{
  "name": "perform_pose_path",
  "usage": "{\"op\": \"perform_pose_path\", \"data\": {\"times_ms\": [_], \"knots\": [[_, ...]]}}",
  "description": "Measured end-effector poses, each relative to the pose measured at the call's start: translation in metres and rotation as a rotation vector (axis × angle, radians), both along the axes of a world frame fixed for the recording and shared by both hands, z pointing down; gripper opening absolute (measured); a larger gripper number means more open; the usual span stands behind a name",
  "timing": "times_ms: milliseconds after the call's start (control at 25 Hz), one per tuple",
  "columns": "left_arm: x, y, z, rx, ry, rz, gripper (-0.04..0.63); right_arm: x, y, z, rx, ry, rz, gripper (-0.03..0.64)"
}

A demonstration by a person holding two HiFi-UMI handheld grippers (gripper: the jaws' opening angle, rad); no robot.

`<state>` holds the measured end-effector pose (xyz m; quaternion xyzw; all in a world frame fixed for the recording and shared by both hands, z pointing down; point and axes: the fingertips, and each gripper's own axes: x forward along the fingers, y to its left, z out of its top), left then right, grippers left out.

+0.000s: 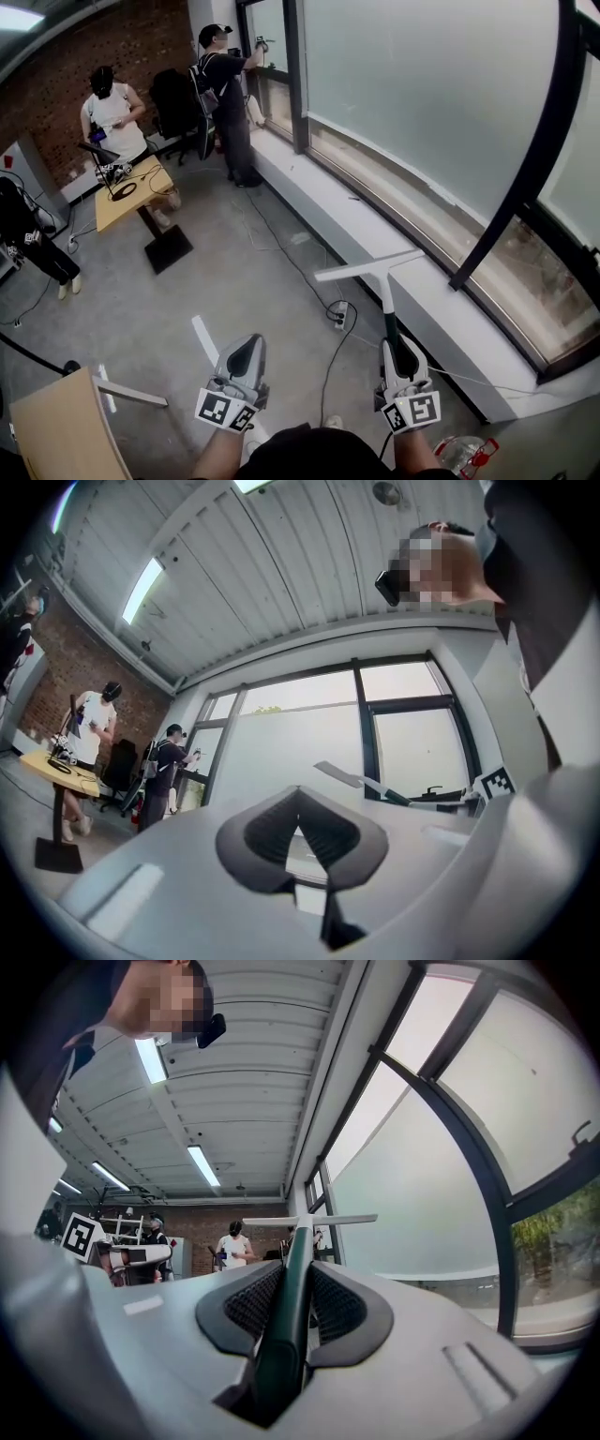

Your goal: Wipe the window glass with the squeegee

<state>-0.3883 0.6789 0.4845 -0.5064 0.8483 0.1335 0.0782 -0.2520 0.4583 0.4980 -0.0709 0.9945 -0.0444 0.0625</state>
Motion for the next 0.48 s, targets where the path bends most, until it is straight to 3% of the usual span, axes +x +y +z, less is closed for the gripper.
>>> {"op": "perform_pose_path", "data": {"times_ms": [200, 480], "knots": [[0.022, -0.072, -0.009, 0.042, 0.031, 0.094, -0.002, 0.041, -0.057, -0.01, 0.036, 0.007, 0.082, 0.095], [0.037, -0.147, -0.004, -0.012, 0.026, 0.192, -0.002, 0.073, -0.109, -0.016, 0.046, 0.013, 0.196, 0.095]]}}
